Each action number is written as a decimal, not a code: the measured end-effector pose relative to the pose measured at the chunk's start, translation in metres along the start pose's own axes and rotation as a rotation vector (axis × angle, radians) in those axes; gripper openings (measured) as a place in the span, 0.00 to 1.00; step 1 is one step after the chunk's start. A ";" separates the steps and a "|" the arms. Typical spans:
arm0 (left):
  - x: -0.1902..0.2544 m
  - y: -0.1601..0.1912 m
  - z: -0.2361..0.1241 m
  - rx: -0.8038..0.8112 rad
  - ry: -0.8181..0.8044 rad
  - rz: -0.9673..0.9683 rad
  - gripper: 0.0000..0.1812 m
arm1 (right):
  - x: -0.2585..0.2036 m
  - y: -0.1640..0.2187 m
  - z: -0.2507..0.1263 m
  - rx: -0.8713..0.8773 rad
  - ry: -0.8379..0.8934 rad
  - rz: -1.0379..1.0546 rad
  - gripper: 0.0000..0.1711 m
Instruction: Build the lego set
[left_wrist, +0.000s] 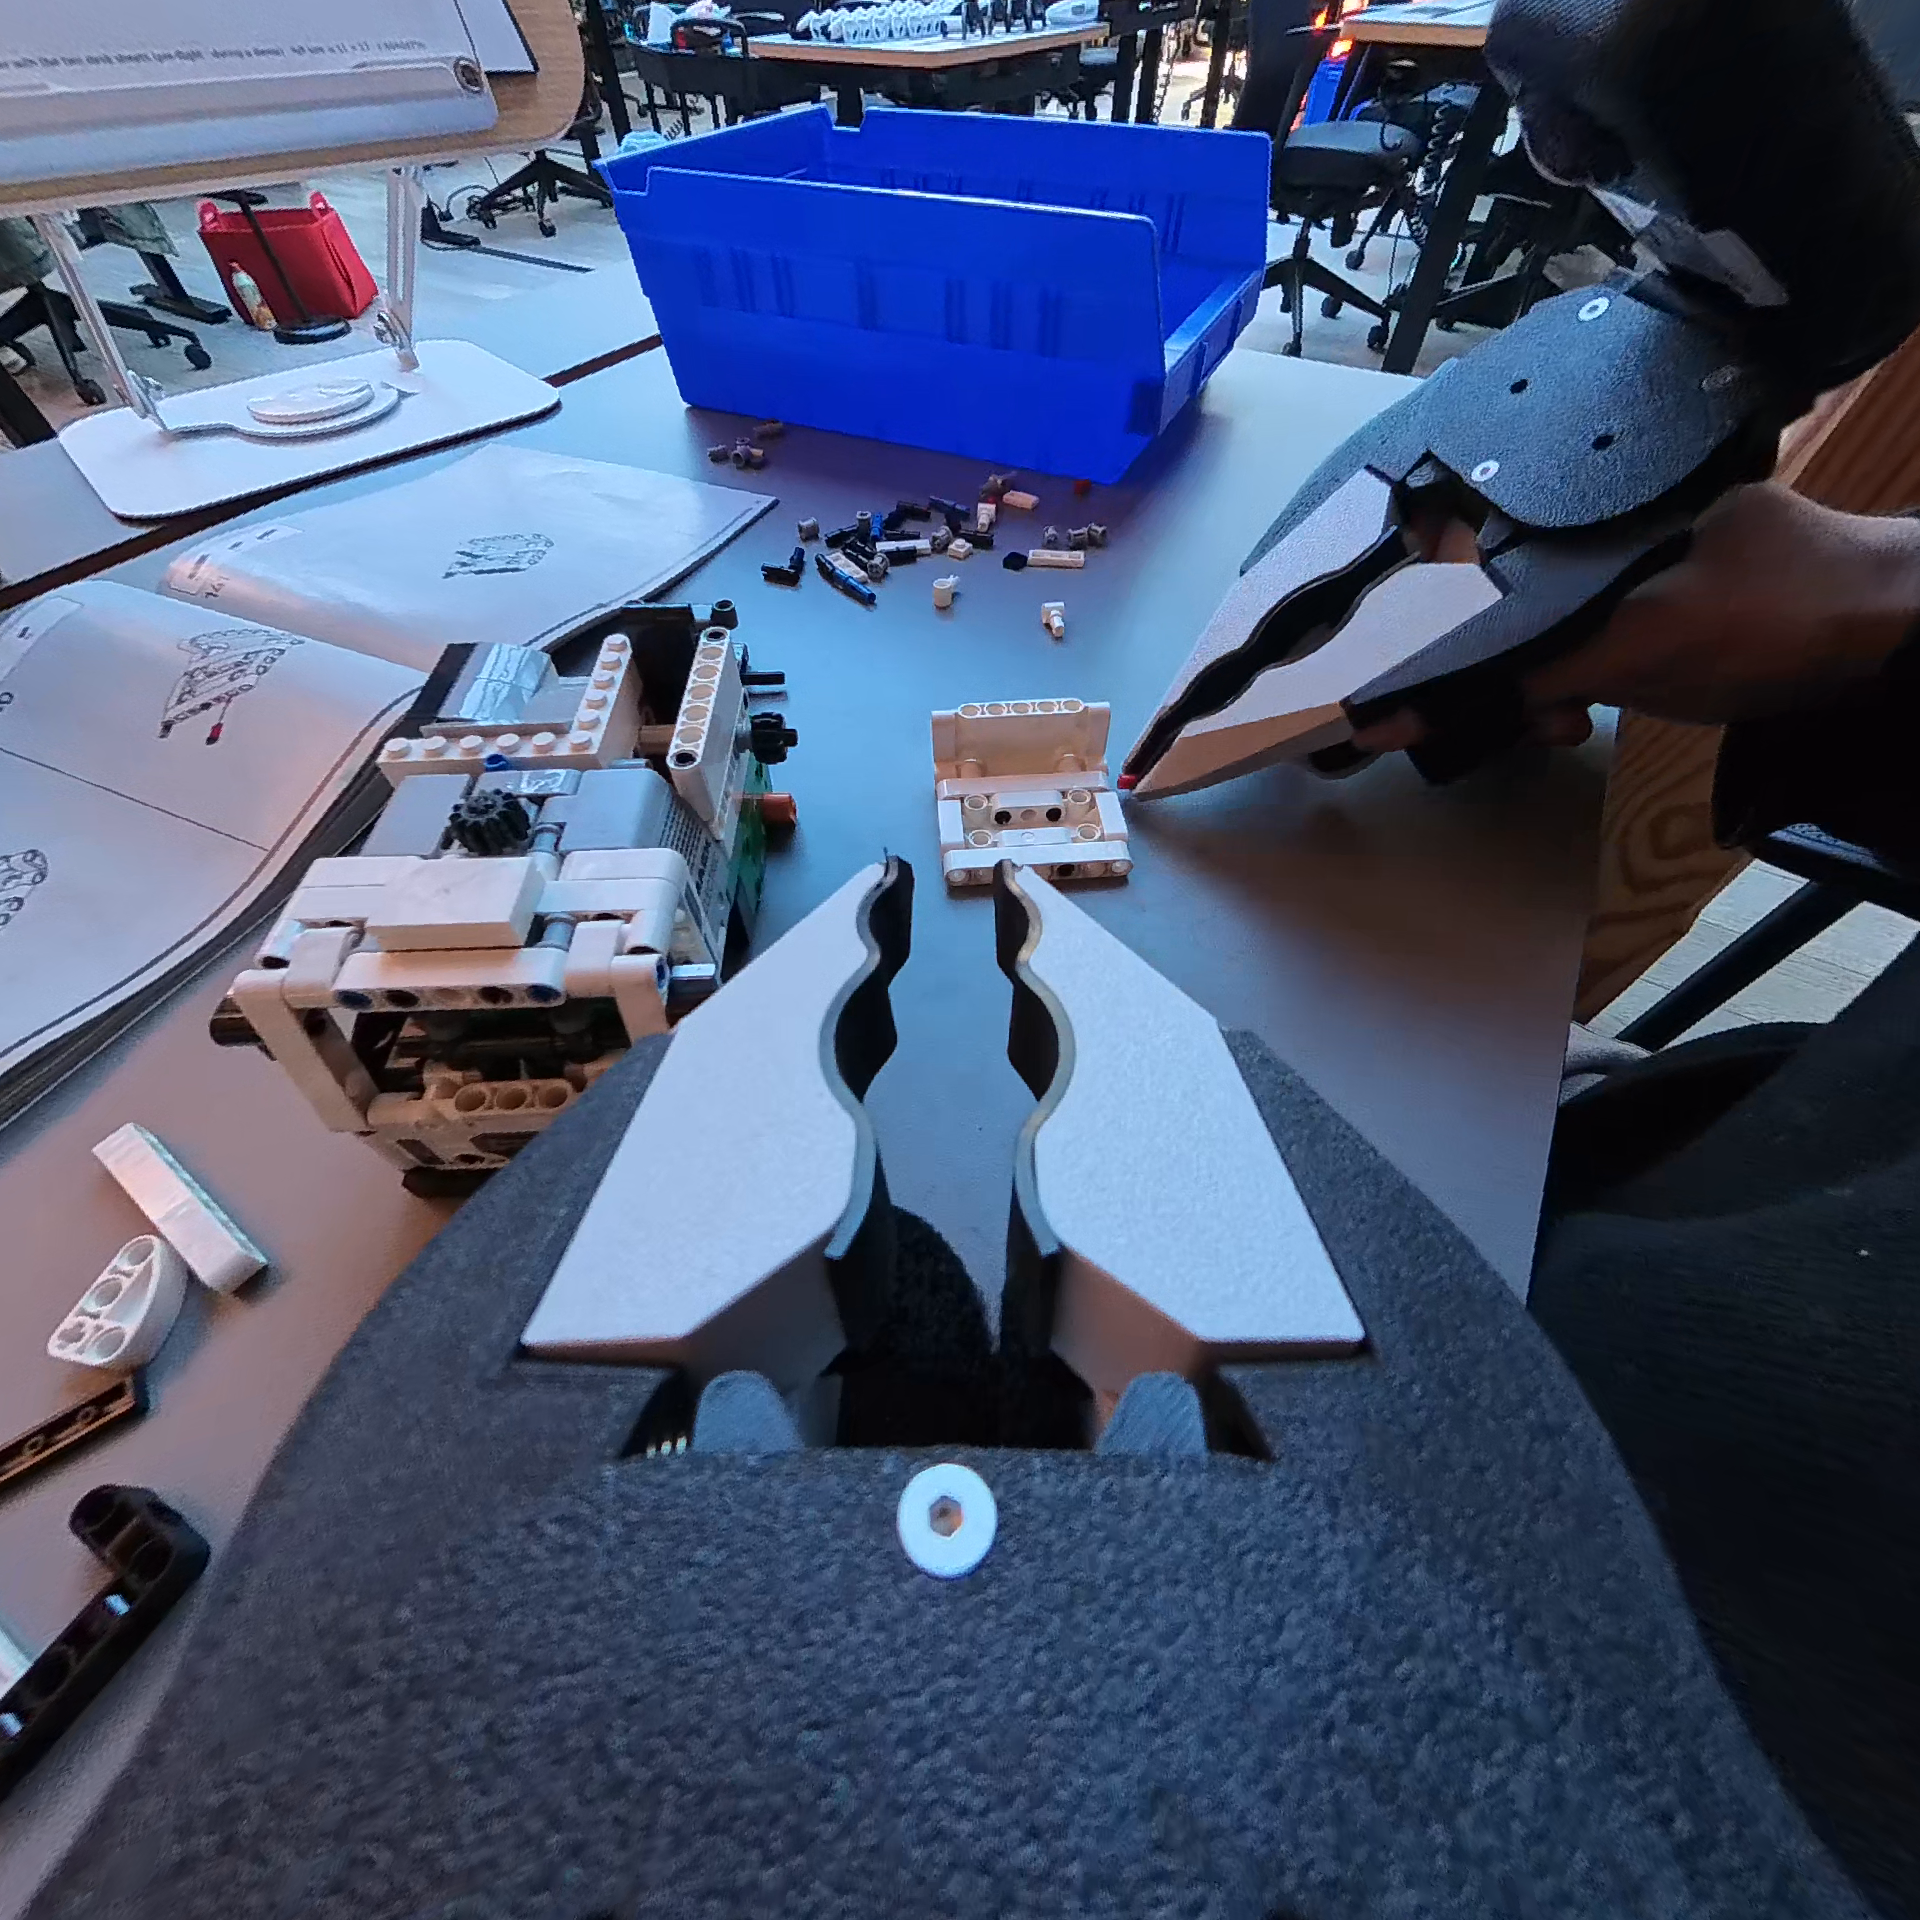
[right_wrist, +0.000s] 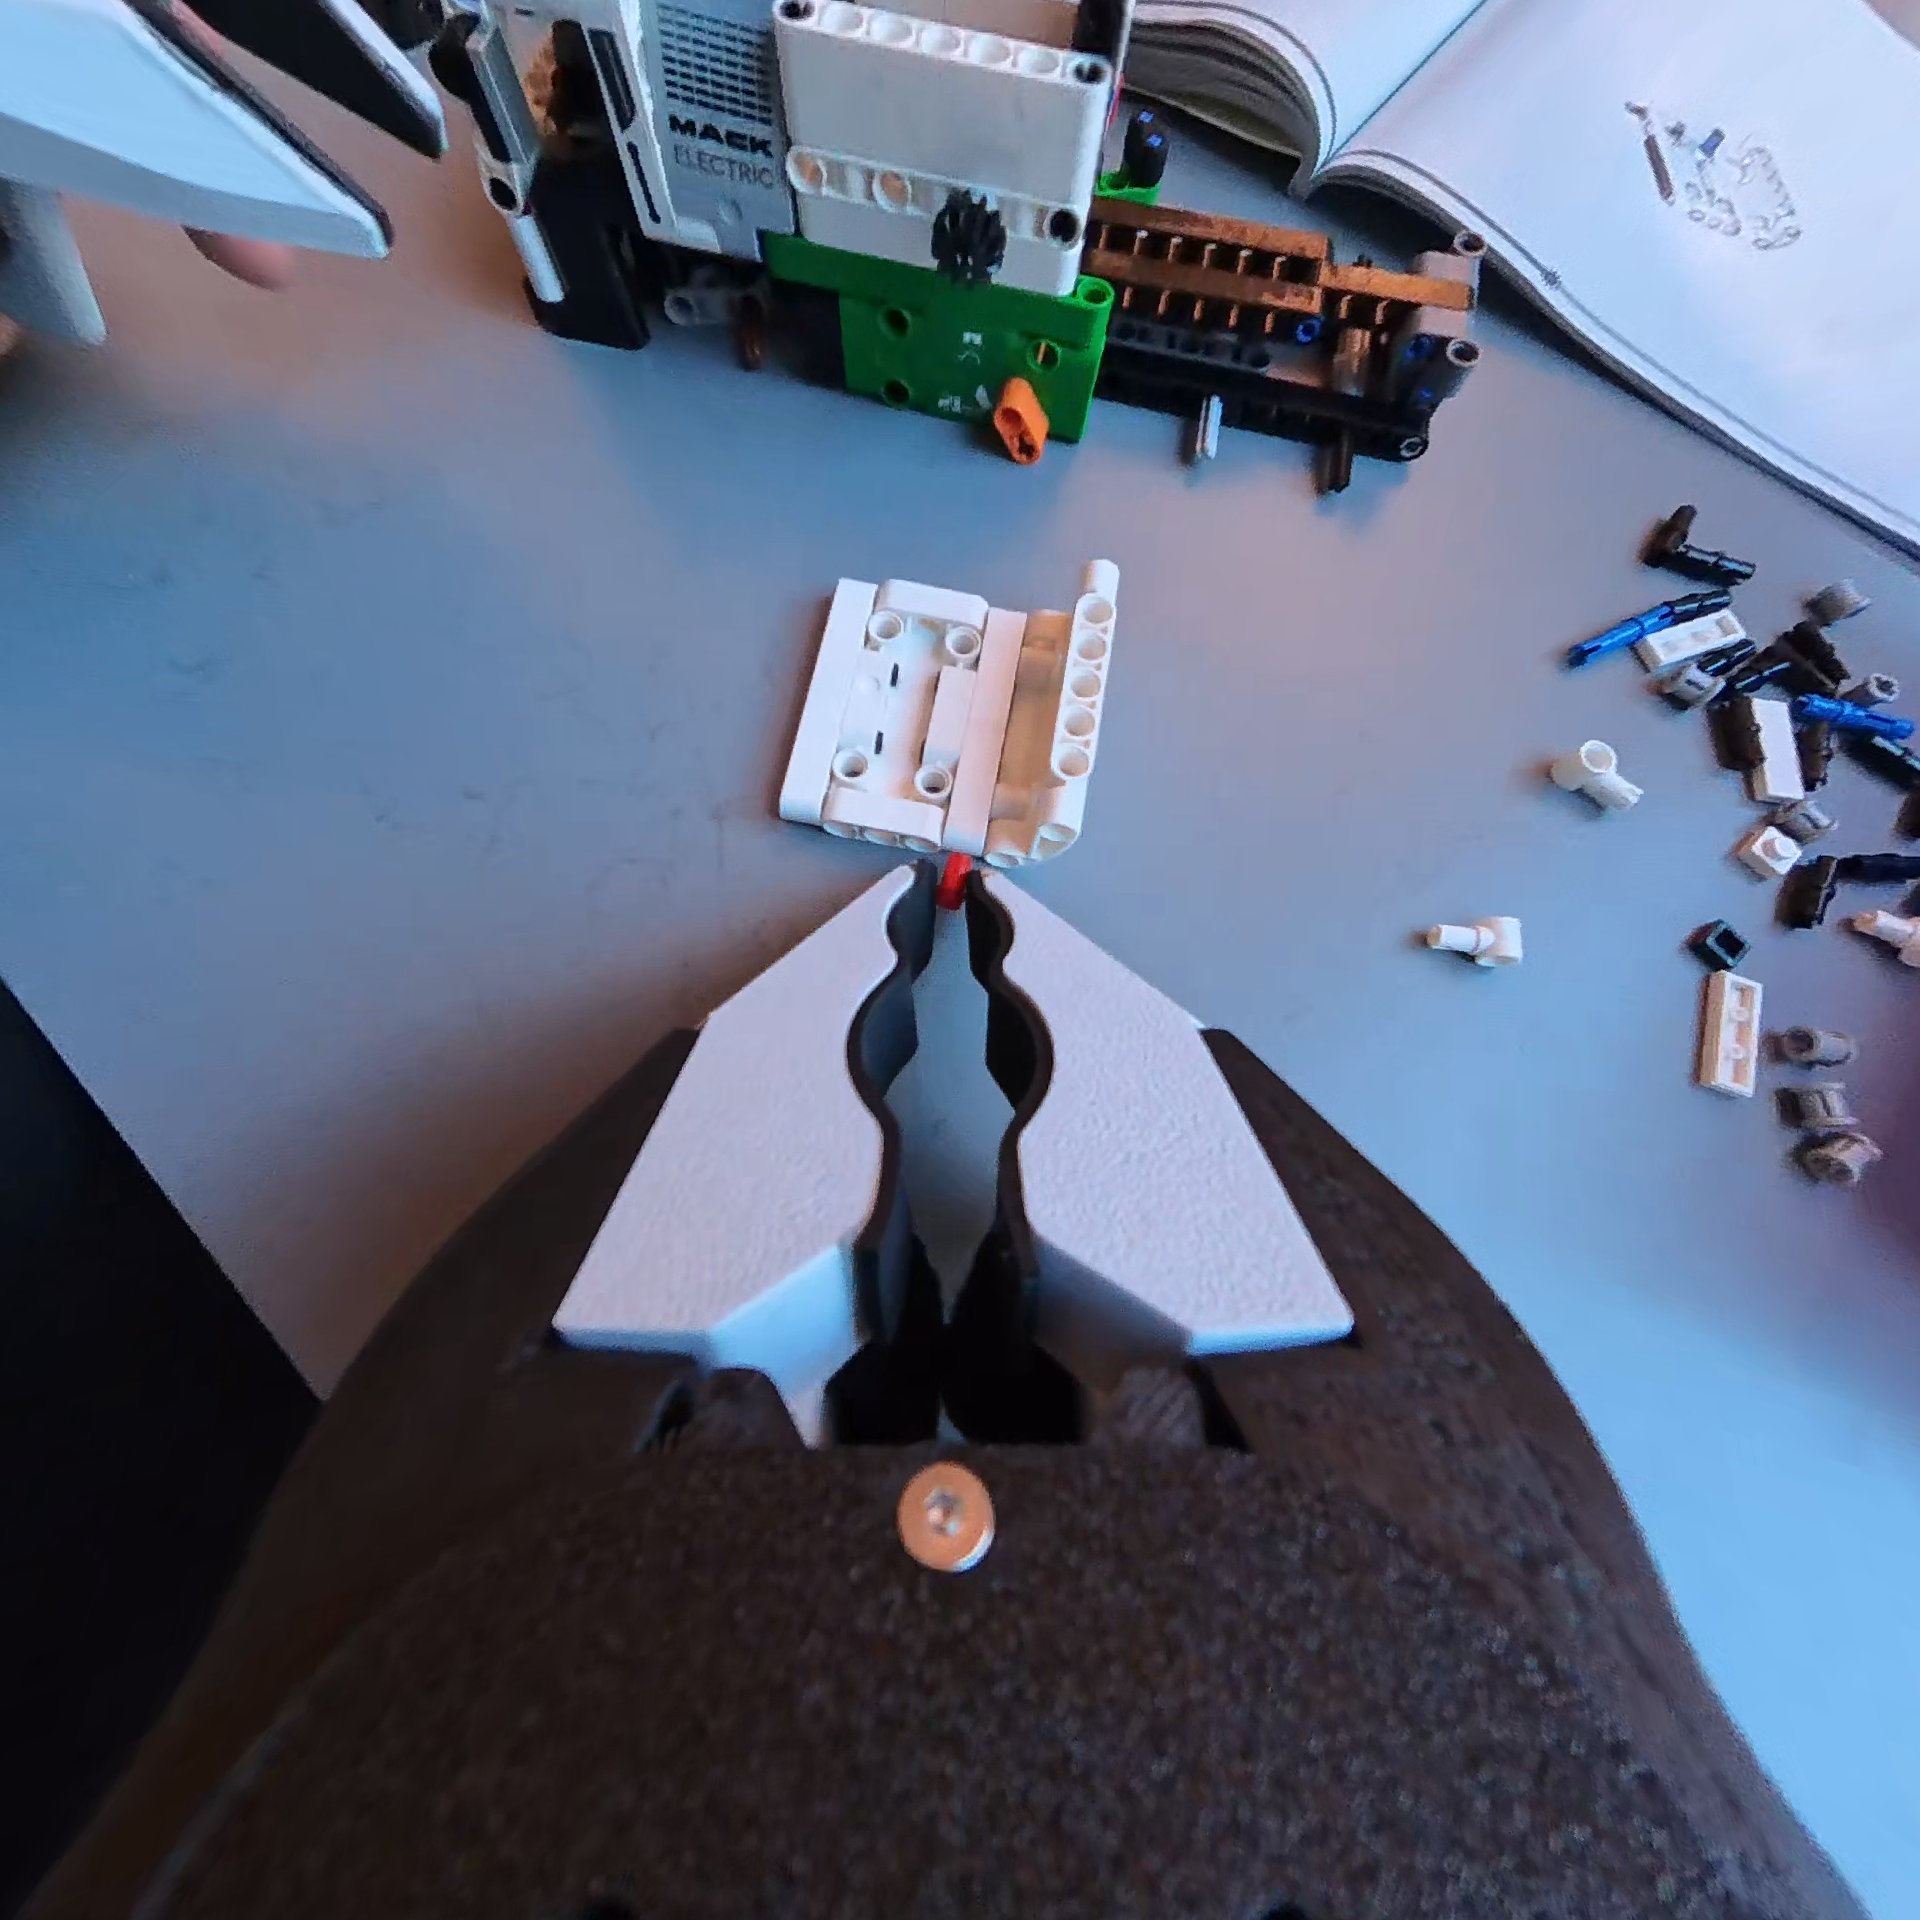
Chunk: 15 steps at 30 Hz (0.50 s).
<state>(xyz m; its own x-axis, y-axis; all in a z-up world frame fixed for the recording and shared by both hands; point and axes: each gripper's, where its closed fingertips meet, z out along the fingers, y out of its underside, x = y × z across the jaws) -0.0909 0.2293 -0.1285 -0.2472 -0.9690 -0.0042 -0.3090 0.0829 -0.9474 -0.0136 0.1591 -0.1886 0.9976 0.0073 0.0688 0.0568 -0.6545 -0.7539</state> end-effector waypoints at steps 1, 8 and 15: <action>0.000 0.000 0.000 -0.001 0.001 0.000 0.08 | 0.000 0.000 0.000 -0.001 0.002 -0.004 0.03; 0.001 0.001 0.001 -0.010 0.006 -0.001 0.08 | 0.000 0.003 0.002 -0.019 0.000 -0.004 0.03; 0.000 0.002 0.001 -0.013 0.008 -0.006 0.08 | 0.003 -0.005 -0.003 0.031 -0.031 0.044 0.07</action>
<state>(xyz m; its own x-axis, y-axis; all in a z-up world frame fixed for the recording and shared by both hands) -0.0904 0.2288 -0.1306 -0.2530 -0.9674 0.0039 -0.3222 0.0804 -0.9432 -0.0113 0.1600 -0.1831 0.9999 0.0027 0.0148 0.0132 -0.6309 -0.7757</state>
